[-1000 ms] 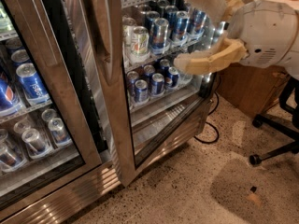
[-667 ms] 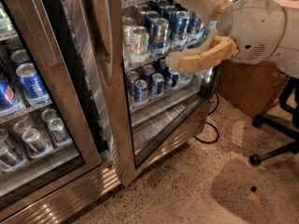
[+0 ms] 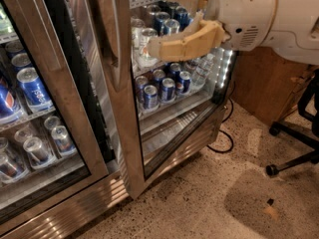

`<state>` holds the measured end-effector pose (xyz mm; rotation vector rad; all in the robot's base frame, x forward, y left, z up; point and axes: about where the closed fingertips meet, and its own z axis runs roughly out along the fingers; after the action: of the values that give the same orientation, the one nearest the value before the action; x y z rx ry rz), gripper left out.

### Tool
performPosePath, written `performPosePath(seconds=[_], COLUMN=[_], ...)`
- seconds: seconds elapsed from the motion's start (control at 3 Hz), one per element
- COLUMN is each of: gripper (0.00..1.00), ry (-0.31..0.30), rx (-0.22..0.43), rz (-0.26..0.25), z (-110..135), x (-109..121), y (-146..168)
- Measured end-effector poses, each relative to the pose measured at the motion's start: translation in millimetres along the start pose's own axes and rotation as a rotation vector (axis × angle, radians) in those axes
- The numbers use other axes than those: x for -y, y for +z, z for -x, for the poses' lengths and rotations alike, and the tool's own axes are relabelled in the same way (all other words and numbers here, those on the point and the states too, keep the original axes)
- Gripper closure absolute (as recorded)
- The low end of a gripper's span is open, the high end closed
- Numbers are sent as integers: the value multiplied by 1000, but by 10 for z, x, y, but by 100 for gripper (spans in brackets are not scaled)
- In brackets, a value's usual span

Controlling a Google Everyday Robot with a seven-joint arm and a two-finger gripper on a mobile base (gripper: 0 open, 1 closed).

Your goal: Open right fridge door

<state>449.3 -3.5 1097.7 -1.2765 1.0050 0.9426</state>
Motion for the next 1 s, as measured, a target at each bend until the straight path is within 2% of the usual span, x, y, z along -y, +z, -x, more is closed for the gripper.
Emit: performPosePath(seconds=[0.67,1.0], gripper=[28,35], ry=[69,104], rx=[-51,-69], rz=[65,84], z=[-69,-110], x=[-176,-269], y=[331,440])
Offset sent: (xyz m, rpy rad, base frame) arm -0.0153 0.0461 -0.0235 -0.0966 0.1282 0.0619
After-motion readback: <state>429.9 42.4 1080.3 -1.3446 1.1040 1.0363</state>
